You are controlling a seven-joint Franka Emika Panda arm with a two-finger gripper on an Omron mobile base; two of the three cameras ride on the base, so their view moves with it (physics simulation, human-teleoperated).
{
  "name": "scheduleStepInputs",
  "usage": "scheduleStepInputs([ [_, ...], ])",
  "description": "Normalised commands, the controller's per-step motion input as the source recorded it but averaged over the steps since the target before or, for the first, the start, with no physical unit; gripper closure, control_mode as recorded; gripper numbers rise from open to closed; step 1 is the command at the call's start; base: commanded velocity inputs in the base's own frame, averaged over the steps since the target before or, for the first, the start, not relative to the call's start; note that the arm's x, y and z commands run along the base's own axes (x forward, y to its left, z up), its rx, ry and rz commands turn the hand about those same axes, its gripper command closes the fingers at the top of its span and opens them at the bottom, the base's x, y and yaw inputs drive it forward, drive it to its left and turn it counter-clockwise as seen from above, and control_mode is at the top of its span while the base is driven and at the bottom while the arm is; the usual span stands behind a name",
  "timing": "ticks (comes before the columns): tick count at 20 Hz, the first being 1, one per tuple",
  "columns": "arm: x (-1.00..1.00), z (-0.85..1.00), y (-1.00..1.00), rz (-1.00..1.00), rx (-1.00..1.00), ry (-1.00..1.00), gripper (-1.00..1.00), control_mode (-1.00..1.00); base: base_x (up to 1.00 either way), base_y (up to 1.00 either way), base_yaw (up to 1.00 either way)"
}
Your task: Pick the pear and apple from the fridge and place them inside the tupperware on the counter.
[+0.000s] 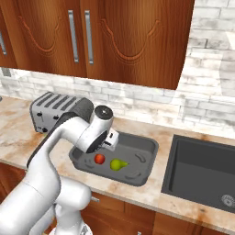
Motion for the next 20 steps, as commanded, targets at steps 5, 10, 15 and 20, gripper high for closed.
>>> scheduleStepInputs([
  [5, -0.66, 0.61, 0.0, -0.01, 0.0, -0.38, -1.0, -1.0, 0.0, 0.0, 0.0],
  [10, -0.67, 0.6, 0.0, -0.01, 0.0, -0.39, -1.0, -1.0, 0.0, 0.0, 0.0],
  [15, -0.56, 0.75, 0.0, -0.01, 0.0, -0.33, -1.0, -1.0, 0.0, 0.0, 0.0],
  [20, -0.57, 0.67, 0.0, -0.03, 0.0, -0.18, -1.0, -1.0, 0.0, 0.0, 0.0],
])
